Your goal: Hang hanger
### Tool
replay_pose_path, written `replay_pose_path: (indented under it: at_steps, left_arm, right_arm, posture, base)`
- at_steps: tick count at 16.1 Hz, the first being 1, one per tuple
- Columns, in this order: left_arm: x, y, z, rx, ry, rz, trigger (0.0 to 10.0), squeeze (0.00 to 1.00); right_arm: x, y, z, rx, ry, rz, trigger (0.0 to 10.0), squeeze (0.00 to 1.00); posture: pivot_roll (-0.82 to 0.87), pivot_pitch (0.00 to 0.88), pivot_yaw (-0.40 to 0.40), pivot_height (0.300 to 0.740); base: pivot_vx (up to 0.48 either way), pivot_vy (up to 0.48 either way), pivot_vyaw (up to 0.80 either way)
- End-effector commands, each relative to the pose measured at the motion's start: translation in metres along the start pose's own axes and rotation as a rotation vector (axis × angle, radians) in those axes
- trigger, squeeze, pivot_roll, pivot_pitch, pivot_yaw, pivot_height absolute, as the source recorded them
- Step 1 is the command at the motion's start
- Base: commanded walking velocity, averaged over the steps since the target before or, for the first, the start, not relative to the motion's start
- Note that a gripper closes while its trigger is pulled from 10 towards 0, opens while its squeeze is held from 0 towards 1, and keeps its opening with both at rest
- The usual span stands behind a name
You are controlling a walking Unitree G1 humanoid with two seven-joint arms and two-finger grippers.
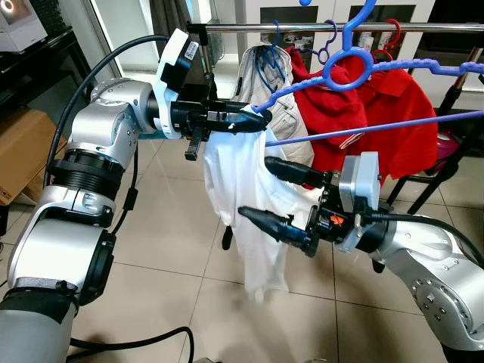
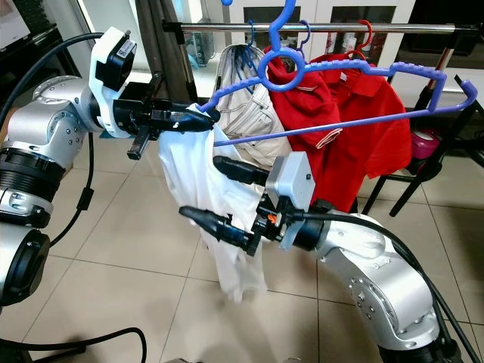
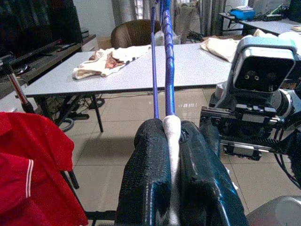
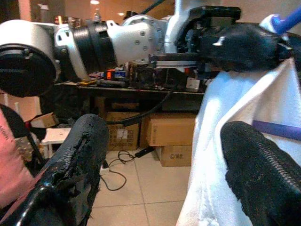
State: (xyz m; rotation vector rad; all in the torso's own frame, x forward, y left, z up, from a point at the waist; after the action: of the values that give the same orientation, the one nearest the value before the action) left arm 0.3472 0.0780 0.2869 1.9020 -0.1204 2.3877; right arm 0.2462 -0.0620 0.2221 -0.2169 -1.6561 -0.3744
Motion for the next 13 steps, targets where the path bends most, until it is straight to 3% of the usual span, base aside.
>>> replay_pose_path:
  at_steps: [1, 8, 13]
  left_arm:
    - [0.011, -0.004, 0.001, 0.01, 0.043, -0.005, 0.0, 0.0]
    - [0.017, -0.001, 0.002, 0.0, 0.059, -0.02, 0.0, 0.0]
    - [0.02, -0.003, 0.004, 0.021, 0.073, -0.021, 0.0, 0.0]
  right_arm:
    - [-0.004, 0.002, 0.005, 0.027, 0.016, 0.017, 10.0, 0.0]
    - [-0.034, 0.005, 0.006, 0.082, 0.004, 0.181, 10.0, 0.0]
    - [-0.059, -0.007, 0.019, 0.178, 0.043, 0.302, 10.0, 0.0]
  posture:
    - [-0.24, 0.037, 0.132, 0.74]
    - [-0.24, 0.03, 0.135, 0.74]
    - [-0.24, 0.016, 0.13, 0.74]
  base:
    - [0.0, 0.0, 0.0]
    - [0.0, 0.0, 0.0]
    - [0.0, 0.0, 0.0]
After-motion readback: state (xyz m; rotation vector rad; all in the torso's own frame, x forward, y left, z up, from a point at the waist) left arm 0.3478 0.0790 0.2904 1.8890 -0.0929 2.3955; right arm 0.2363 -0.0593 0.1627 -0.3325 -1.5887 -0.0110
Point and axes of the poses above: a point about 5 cm out from each wrist's last joint towards the gripper, its own y axis pointing out of the wrist towards the gripper, its own x axis along the axis of the wrist's last joint, z = x × y, the point moved 5 cm from there along y, pointing out of the wrist towards the gripper, and after that the axes turned 3 degrees about y, right-handed, at the moved point
